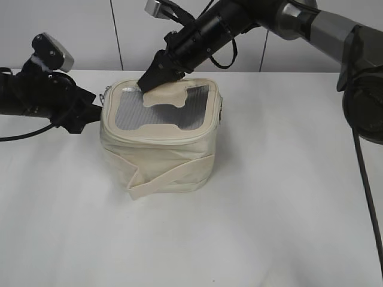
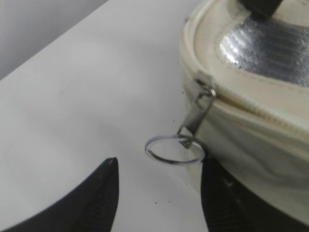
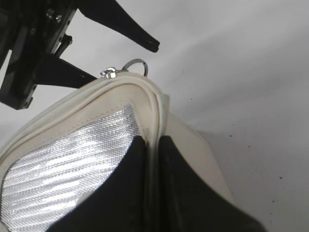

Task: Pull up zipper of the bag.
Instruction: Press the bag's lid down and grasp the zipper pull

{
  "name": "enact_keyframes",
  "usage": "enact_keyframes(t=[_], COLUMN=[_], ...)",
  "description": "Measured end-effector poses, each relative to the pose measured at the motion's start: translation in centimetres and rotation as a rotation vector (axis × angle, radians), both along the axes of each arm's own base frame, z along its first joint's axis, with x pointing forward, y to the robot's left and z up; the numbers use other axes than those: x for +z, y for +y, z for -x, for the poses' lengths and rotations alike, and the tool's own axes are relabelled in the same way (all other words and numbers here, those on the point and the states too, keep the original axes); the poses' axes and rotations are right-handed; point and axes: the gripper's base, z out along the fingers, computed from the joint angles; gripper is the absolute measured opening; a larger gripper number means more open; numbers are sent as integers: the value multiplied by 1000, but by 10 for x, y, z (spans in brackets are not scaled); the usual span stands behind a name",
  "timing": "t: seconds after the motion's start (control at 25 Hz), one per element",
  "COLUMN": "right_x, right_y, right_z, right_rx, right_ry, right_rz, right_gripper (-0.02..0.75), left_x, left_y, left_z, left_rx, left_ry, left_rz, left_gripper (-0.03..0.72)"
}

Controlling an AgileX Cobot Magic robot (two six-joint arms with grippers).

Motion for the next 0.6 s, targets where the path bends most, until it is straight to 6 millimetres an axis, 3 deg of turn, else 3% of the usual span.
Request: enact_keyframes(t=[0.6], right_x=[0], right_y=[0], right_z=[0], right_rx=[0], right_ry=[0], right_rz=[0], right_gripper=[55], left_x=[8], left_y=[-1], left_z=[-8], left_rx=[6], left_ry=[-32], left_rz=[8], left_gripper=[410])
